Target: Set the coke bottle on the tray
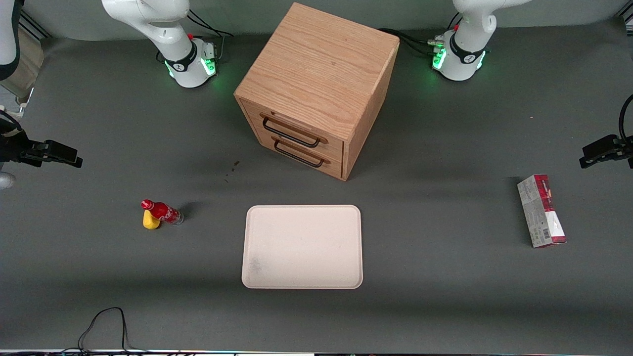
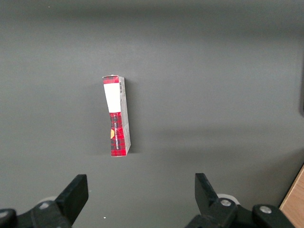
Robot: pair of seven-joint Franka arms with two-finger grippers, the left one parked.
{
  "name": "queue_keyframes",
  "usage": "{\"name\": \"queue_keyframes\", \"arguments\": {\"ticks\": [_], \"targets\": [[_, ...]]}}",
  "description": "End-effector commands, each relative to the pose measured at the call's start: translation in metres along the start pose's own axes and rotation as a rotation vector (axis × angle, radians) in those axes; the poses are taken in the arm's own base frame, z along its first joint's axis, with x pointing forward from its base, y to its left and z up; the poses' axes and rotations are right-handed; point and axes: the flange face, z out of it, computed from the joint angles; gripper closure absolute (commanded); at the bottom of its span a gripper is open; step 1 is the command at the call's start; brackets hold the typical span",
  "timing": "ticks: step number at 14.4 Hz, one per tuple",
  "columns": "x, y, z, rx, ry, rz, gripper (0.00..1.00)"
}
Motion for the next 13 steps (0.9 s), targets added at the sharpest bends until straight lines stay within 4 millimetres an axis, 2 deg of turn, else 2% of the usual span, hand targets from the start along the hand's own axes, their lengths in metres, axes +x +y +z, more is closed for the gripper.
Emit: {"name": "queue_keyframes", "arguments": {"ticks": [1, 10, 13], "targets": [[-0.002, 0.0, -0.002, -0.01, -0.003, -0.012, 0.0], [-0.001, -0.007, 0.005, 0.005, -0.008, -0.019, 0.0], [-0.011, -0.023, 0.007, 0.008, 0.069, -0.044, 0.0]]}}
